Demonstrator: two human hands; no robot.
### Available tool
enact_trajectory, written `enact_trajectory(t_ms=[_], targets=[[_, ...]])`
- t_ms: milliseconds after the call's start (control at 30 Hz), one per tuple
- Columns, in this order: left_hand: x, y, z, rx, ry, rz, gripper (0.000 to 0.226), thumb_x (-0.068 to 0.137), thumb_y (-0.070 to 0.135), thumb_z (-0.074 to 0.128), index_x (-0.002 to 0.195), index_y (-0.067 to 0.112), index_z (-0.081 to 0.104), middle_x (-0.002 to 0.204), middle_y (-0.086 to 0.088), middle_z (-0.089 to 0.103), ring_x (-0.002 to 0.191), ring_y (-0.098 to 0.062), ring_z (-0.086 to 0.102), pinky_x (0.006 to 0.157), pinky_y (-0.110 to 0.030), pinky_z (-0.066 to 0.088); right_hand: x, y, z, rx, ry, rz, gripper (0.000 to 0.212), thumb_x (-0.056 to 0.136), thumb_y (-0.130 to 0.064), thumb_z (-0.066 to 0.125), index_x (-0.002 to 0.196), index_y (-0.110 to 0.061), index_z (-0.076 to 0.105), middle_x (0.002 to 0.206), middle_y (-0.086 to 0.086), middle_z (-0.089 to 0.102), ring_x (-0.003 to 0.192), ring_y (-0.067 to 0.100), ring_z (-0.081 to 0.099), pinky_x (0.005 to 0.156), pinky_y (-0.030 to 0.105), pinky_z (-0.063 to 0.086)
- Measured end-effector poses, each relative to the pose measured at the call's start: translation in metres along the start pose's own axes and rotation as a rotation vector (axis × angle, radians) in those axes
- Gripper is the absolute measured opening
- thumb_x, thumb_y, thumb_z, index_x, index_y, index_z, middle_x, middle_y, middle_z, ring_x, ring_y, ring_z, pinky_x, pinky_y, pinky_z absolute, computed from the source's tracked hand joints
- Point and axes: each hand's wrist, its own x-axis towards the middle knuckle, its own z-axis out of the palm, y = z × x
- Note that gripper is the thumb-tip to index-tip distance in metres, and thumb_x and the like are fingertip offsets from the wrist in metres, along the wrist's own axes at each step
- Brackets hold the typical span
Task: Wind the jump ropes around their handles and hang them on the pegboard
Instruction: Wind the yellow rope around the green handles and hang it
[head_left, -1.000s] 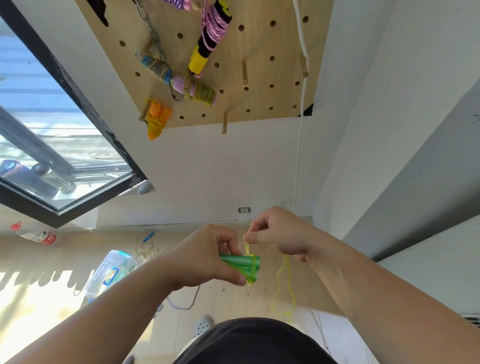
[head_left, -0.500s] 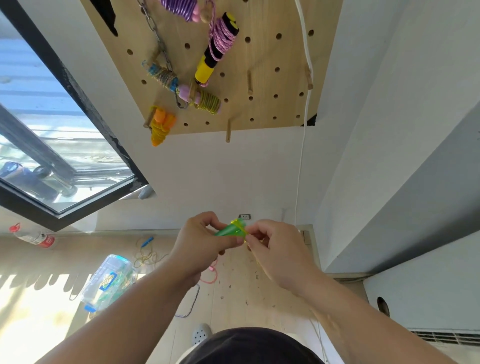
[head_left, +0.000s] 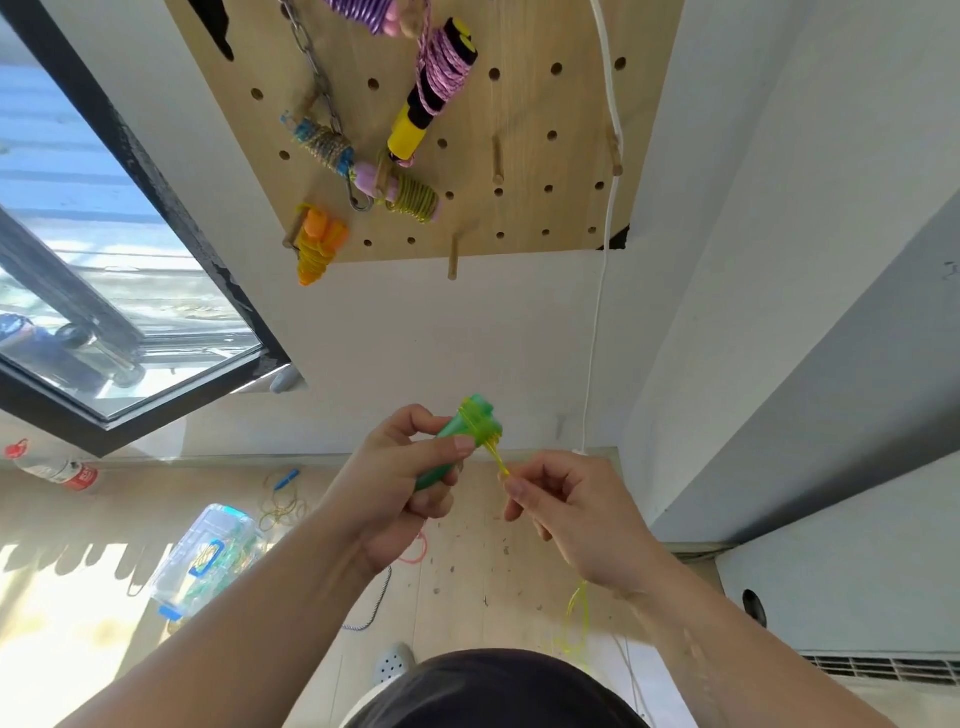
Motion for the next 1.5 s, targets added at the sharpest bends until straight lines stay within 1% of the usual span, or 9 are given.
enact_trajectory(t_ms=[167,333,500,600,733,933,1100,1333,1500], targets=[[-0.009,-0.001,-0.003,0.113,-0.175,-0.058,0.030,0.067,-0.007,0.075,0.078,0.011,0.053,0.062,-0.014,0.051,0.042,-0.014,0.043,0.036,-0.019,0.026,0.008,0.008,-0.016,0.073,-0.191,0.004,0.016,0.097,-0.029,0.067,0.083,-0.024,0.075,0.070,-0.002,0.067,0.057,0.013,0.048,0.057,0.027,0.039],[-0.016,-0.006,-0.010,0.559,-0.319,-0.063,0.034,0.070,-0.012,0.083,0.081,0.008,0.058,0.073,-0.016,0.065,0.051,-0.018,0.052,0.043,-0.022,0.035,0.026,-0.001,-0.035,-0.367,-0.432,-0.011,0.016,0.094,-0.035,0.070,0.085,-0.022,0.074,0.072,-0.005,0.065,0.065,0.007,0.053,0.063,0.026,0.043],[-0.008,-0.026,-0.017,1.113,-0.213,0.032,0.040,0.052,0.043,0.091,0.084,0.030,0.072,0.084,0.005,0.076,0.094,-0.024,0.066,0.084,-0.045,0.059,0.043,-0.016,-0.028,-0.583,-0.534,-0.023,0.005,0.093,-0.030,0.072,0.095,-0.027,0.074,0.086,-0.010,0.071,0.079,0.006,0.063,0.073,0.025,0.049],[0.001,-0.032,-0.020,1.198,-0.106,0.052,0.036,0.048,0.051,0.087,0.078,0.041,0.069,0.084,0.005,0.072,0.092,-0.021,0.063,0.083,-0.043,0.057,0.048,-0.020,-0.012,-0.698,-0.482,-0.054,0.006,0.094,-0.028,0.068,0.096,-0.025,0.073,0.082,-0.016,0.064,0.079,0.003,0.059,0.071,0.021,0.045],[0.001,-0.031,-0.016,0.987,0.077,0.094,0.033,0.061,0.020,0.093,0.071,0.023,0.062,0.075,-0.016,0.070,0.057,-0.017,0.054,0.056,-0.031,0.043,0.045,-0.021,0.003,-0.672,-0.274,-0.032,0.012,0.096,-0.028,0.060,0.092,-0.029,0.072,0.084,-0.013,0.065,0.081,0.011,0.063,0.072,0.031,0.050],[0.010,-0.025,-0.016,0.563,0.169,0.012,0.035,0.074,0.008,0.087,0.082,0.008,0.053,0.065,-0.019,0.061,0.050,-0.021,0.041,0.046,-0.025,0.024,0.023,-0.019,0.016,-0.482,-0.010,-0.143,0.015,0.096,-0.022,0.059,0.092,-0.023,0.073,0.076,-0.005,0.067,0.069,0.014,0.059,0.066,0.037,0.050],[0.013,-0.022,-0.007,0.218,0.135,-0.065,0.029,0.088,0.004,0.074,0.079,0.014,0.048,0.070,-0.017,0.057,0.044,-0.018,0.039,0.043,-0.022,0.019,0.009,-0.010,0.008,-0.248,0.163,-0.210,0.009,0.093,-0.023,0.072,0.084,-0.025,0.074,0.069,-0.019,0.061,0.060,0.009,0.052,0.058,0.016,0.038],[0.013,-0.021,0.004,-0.043,0.110,-0.074,0.034,0.092,0.005,0.068,0.067,0.015,0.046,0.064,-0.018,0.053,0.046,-0.014,0.025,0.039,-0.022,0.021,-0.001,-0.009,0.003,0.015,0.182,-0.149,0.011,0.095,-0.019,0.070,0.086,-0.024,0.073,0.074,-0.001,0.069,0.065,0.021,0.056,0.061,0.031,0.046],[0.009,-0.014,0.008,-0.123,0.080,-0.027,0.035,0.094,0.006,0.062,0.066,0.014,0.044,0.061,-0.014,0.051,0.037,-0.014,0.027,0.043,-0.023,0.020,-0.001,-0.004,-0.001,0.151,0.077,-0.045,0.017,0.100,-0.013,0.062,0.085,-0.016,0.068,0.073,-0.002,0.070,0.057,0.009,0.050,0.057,0.022,0.041]])
